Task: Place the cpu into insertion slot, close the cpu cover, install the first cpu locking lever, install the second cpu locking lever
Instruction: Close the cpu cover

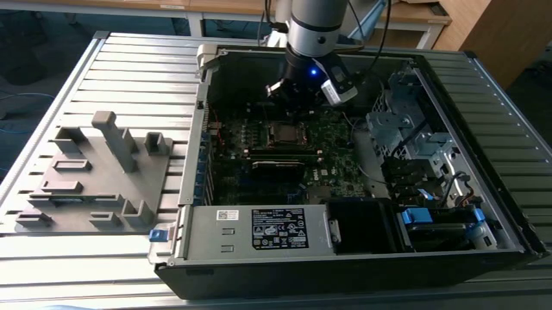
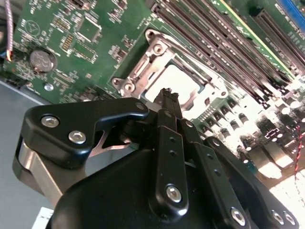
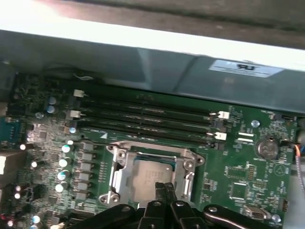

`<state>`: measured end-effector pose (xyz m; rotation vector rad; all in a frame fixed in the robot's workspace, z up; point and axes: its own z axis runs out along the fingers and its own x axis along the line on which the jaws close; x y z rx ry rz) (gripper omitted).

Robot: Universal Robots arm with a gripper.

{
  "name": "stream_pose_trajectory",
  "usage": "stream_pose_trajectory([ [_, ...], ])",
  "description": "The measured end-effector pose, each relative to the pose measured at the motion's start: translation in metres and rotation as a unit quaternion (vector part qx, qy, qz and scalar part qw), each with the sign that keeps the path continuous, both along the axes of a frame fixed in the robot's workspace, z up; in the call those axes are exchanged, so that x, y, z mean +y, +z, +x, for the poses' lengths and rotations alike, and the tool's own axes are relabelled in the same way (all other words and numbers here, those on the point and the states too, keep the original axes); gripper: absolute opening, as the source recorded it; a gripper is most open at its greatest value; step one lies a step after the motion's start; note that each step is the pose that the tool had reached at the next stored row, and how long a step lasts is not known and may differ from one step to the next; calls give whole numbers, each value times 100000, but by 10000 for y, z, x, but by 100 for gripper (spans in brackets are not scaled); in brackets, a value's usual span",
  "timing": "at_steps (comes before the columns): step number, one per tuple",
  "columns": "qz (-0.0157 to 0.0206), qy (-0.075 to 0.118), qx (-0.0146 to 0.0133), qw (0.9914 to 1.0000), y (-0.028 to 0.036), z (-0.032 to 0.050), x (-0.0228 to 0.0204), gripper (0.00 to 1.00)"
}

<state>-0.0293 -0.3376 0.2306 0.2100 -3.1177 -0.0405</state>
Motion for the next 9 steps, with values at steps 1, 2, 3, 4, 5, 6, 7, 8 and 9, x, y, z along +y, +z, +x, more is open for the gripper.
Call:
stream_pose_trajectory([
  [1, -1, 0, -2, 100000, 0, -14, 0, 11],
  [2, 2, -2, -4, 100000, -1, -27, 0, 11],
  [3, 0, -2, -5, 100000, -1, -42, 0, 11],
  [4, 2, -4, -10, 100000, -1, -58, 0, 11],
  [5, 1, -5, -15, 100000, -2, -74, 0, 11],
  [6, 0, -5, -21, 100000, -2, -89, 0, 11],
  [7, -2, -2, -29, 100000, -2, -104, 0, 11],
  [8, -1, -3, -37, 100000, -2, -116, 0, 11],
  [9, 0, -3, -38, 100000, -2, -125, 0, 11],
])
